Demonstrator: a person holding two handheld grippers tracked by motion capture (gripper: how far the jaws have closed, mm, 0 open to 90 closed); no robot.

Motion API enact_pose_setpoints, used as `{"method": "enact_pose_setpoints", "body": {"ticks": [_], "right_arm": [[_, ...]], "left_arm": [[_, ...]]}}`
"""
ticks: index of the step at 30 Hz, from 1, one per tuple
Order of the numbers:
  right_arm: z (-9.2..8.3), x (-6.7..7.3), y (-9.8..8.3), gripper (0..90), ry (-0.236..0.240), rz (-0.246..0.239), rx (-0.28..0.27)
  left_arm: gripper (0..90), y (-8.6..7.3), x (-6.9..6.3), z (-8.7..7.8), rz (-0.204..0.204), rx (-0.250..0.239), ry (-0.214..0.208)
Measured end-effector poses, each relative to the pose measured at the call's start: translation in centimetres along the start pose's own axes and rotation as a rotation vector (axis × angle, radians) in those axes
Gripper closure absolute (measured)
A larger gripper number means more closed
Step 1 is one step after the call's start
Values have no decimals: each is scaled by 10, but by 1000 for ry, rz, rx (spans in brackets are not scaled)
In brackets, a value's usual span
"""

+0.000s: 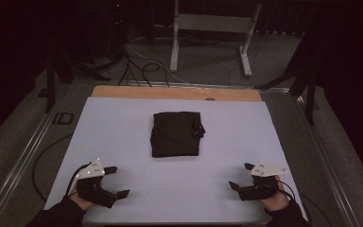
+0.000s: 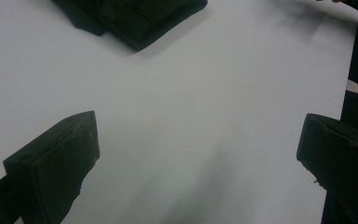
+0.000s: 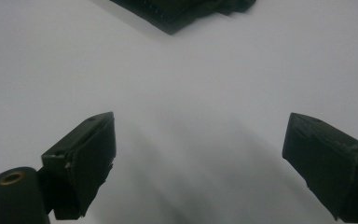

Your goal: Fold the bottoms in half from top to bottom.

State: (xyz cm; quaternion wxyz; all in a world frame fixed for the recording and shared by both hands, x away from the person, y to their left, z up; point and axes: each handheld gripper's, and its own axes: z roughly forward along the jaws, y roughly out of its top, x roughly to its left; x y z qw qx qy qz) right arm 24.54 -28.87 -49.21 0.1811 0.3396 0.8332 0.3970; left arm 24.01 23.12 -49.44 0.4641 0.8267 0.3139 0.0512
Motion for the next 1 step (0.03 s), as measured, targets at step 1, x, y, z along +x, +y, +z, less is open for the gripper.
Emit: {"method": "enact_pose_setpoints", "body": {"ticks": [1], "right_arm": [[0,0,0,98,2,1,-2]], "left_arm": [[0,0,0,0,-1,-2,0]]}}
